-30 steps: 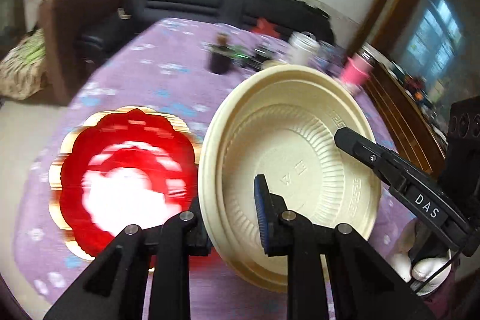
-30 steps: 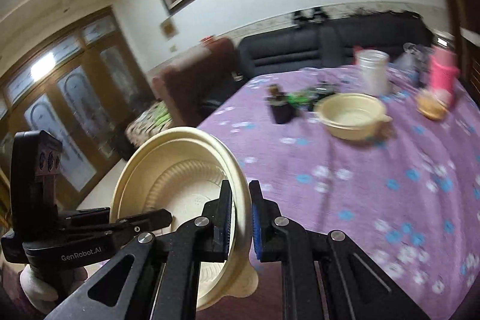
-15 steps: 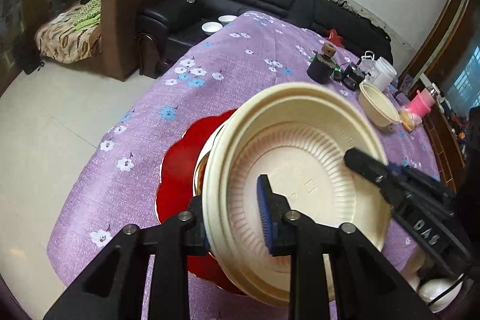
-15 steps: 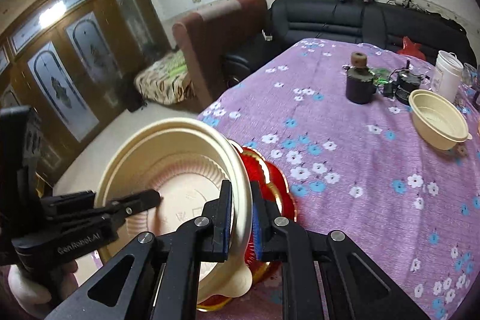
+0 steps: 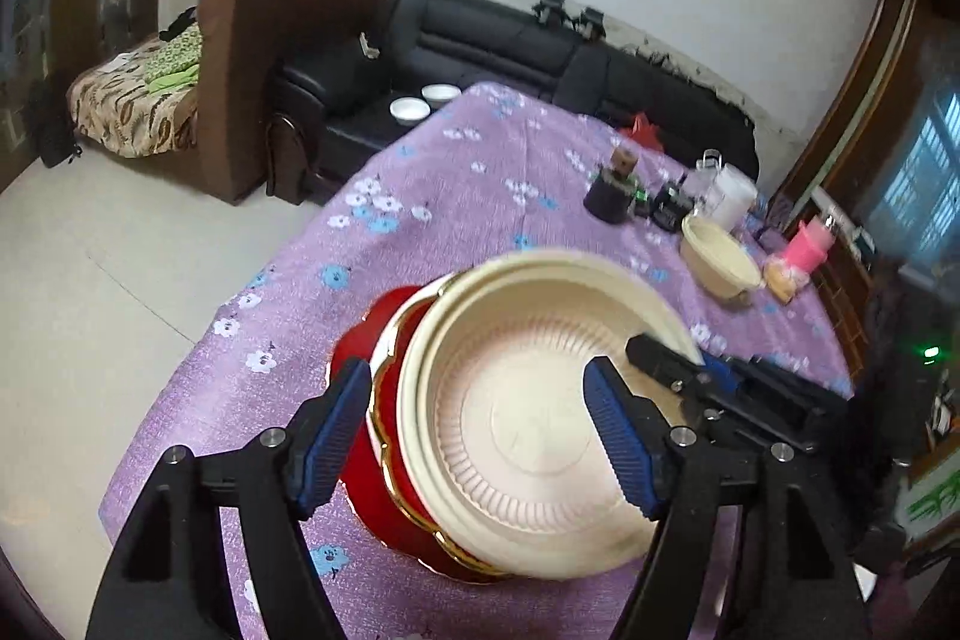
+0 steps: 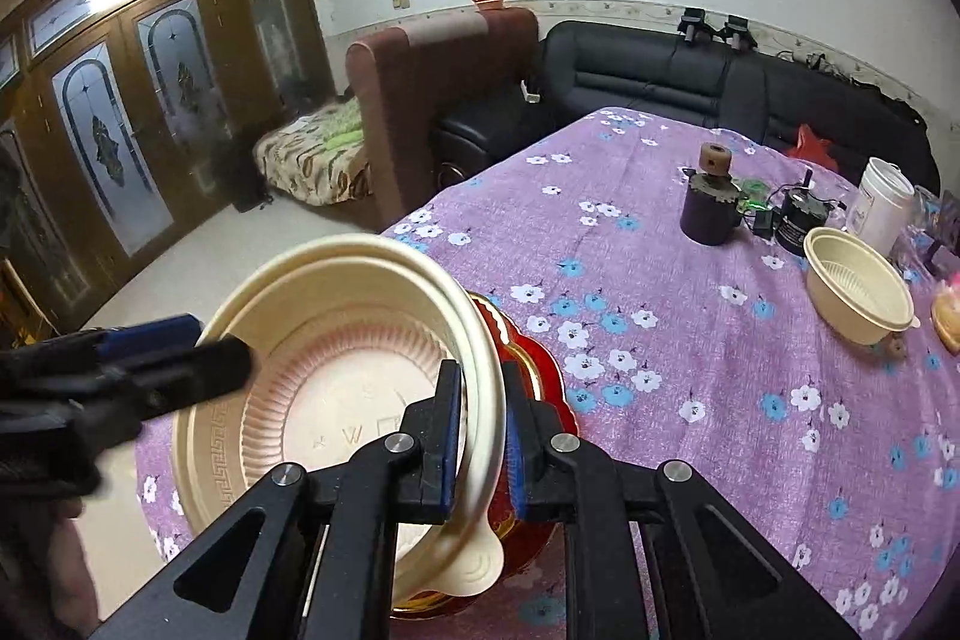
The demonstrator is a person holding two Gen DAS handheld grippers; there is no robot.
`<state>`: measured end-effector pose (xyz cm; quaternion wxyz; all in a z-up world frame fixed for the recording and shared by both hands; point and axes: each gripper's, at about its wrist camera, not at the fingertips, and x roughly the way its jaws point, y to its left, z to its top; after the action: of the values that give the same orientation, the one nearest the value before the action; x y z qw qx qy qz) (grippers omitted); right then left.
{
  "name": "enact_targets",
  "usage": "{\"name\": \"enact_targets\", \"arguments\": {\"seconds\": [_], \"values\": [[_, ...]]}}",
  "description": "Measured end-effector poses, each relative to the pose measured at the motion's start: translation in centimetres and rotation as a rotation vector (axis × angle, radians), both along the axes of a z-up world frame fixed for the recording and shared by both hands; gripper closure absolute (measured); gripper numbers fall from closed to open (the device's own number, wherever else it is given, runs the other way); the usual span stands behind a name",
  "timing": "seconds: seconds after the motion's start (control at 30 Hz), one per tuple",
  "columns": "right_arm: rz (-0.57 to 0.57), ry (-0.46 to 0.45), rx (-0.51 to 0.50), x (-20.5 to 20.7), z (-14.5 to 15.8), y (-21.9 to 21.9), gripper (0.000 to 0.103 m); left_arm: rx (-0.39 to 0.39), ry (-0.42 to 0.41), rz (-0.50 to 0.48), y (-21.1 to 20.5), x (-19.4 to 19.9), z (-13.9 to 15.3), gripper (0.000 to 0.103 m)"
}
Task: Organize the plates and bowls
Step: 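Open the right tool and withdraw it from the cream bowl, then grasp the rim of the second cream bowl with the right tool and lift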
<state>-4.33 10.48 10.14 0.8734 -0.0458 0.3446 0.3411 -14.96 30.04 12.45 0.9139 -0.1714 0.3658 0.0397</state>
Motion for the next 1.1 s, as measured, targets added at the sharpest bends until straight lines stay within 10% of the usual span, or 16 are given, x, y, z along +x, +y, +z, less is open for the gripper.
{"name": "enact_targets", "arguments": {"seconds": [0.17,0.53,1.1], "values": [[-0.031,0.010,0.094,0.5,0.4,-1.4,0.061,-0.017,-0.042,0.024,0.2,-1.6,0.8,0.028],[-0.139,0.017,0.195,0.4,0.9,-6.8,0.053,-0.076,-0.086,0.028,-1.0,-5.8,1.0,0.025],[-0.526,0.218,0.217,5.7,-6.0,-23.8,0.053,-0.004,-0.099,-0.342,-13.1,-6.4,-0.4,0.021]]}}
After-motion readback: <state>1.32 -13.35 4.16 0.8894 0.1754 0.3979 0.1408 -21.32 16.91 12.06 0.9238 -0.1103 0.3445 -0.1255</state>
